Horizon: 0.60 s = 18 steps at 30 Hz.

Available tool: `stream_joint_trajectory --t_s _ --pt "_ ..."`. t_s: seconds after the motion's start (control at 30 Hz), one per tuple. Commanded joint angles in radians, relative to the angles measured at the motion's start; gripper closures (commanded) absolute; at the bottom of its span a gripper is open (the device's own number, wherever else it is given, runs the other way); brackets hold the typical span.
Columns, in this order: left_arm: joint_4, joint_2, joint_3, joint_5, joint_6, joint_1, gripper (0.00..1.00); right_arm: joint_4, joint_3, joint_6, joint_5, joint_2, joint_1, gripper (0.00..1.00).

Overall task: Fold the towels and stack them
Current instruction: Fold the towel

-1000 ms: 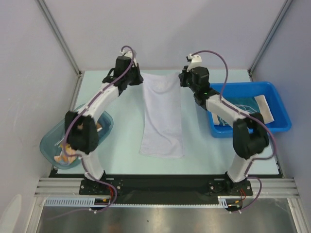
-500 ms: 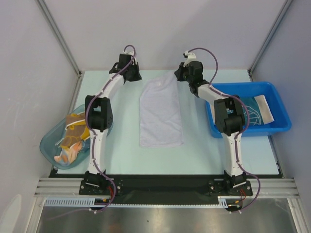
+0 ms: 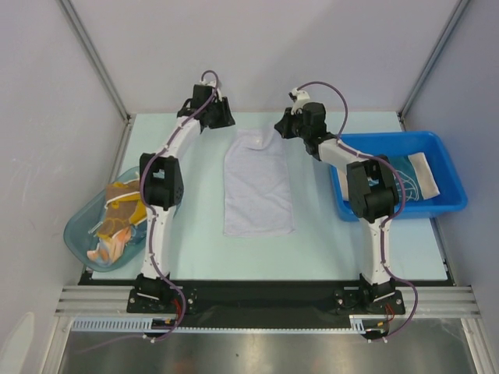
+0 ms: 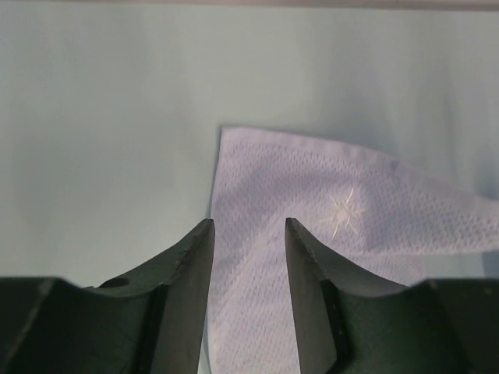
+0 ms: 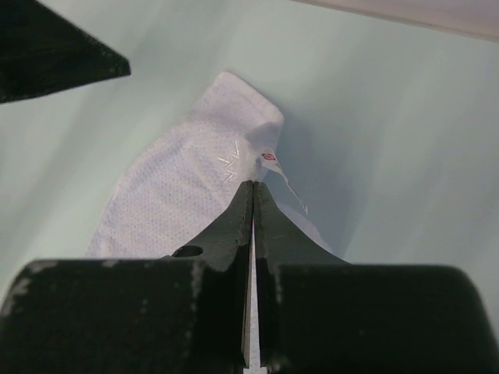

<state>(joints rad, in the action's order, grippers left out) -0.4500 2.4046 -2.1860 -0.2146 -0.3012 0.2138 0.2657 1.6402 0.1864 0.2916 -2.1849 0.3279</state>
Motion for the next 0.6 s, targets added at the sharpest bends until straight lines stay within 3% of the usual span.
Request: stream_joint_trajectory --t_s 0.0,0.17,0.47,0.57 --pt "-0.024 0.1 -0.122 0.009 -0.035 0.004 0.53 0.006 0.0 -0.002 0.044 0.024 0.0 1.0" --pt "0.049 0.166 -0.149 0.012 -0.07 0.009 0.52 0.038 -0.017 0.013 0.069 -0.003 -0.004 1.0" --pt "-0.049 0.188 -0.111 0.123 -0.045 0.067 0.5 0.092 -0.117 0.048 0.073 0.02 -0.003 1.0" --pt "-0.071 0.186 -0.083 0.109 -0.064 0.073 0.65 0.09 -0.149 0.064 0.075 0.034 -0.003 1.0"
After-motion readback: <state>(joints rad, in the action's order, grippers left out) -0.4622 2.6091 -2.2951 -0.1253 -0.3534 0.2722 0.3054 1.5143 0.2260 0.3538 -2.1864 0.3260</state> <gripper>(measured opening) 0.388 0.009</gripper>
